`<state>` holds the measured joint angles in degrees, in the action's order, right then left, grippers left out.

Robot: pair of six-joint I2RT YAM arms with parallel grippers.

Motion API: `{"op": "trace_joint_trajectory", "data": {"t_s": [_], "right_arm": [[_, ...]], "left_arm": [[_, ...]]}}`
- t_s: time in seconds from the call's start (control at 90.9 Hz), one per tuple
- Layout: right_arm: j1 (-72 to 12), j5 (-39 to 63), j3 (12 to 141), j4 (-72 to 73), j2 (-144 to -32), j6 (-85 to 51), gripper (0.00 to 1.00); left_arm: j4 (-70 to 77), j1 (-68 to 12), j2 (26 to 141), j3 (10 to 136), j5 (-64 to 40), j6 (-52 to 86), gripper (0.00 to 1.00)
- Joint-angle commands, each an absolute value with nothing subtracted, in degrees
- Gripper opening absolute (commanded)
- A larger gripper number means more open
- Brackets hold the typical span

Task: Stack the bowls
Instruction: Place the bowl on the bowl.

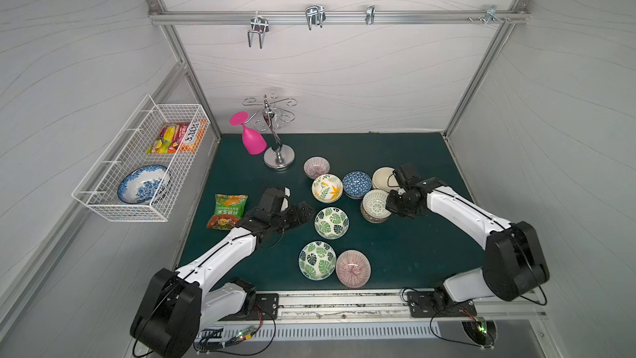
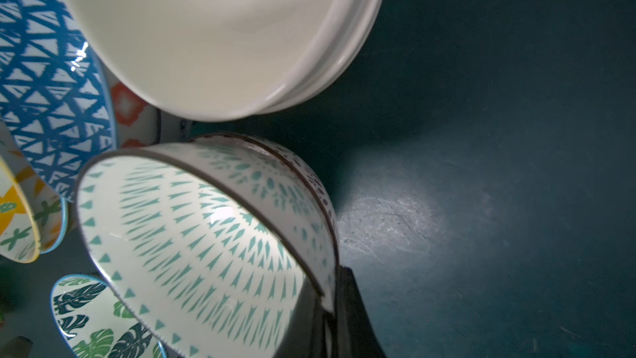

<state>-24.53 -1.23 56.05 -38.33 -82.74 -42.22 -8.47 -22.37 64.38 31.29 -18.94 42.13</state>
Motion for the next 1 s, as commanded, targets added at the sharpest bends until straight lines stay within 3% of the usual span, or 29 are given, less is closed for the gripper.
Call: {"op": "trace_joint_trajectory", "data": {"t_s": [0.0,0.055,0.374,0.682,0.836,0.99], "right_arm": [[-24.60,-1.21,56.60,-35.78,-83.68,-42.86,0.00],[-24.60,-0.86,57.07,-35.69,-84.39,-42.55,0.00],[-24.53,-0.55,58.30,-37.20,-84.33,-41.99,0.25],[-22.58,-0.87,56.38,-39.58,-78.86,-41.69,0.29],[-22.15,-0.97,55.90,-40.59,-74.52,-41.43,0.31],[-22.07,-1.34,55.00,-42.00,-70.23,-41.06,0.32]], "left_arm": [[-6.15,-22.05,64.82,33.93,-19.43,41.12,1.00],[-6.24,-22.05,64.86,33.93,-19.42,41.12,1.00],[-6.55,-22.02,64.86,34.01,-19.25,41.22,1.00],[-7.42,-22.06,65.84,34.71,-20.82,40.97,1.00],[-10.38,-22.19,69.39,37.25,-22.31,39.92,0.95],[-12.75,-24.74,72.43,39.06,-18.52,39.72,0.93]]}}
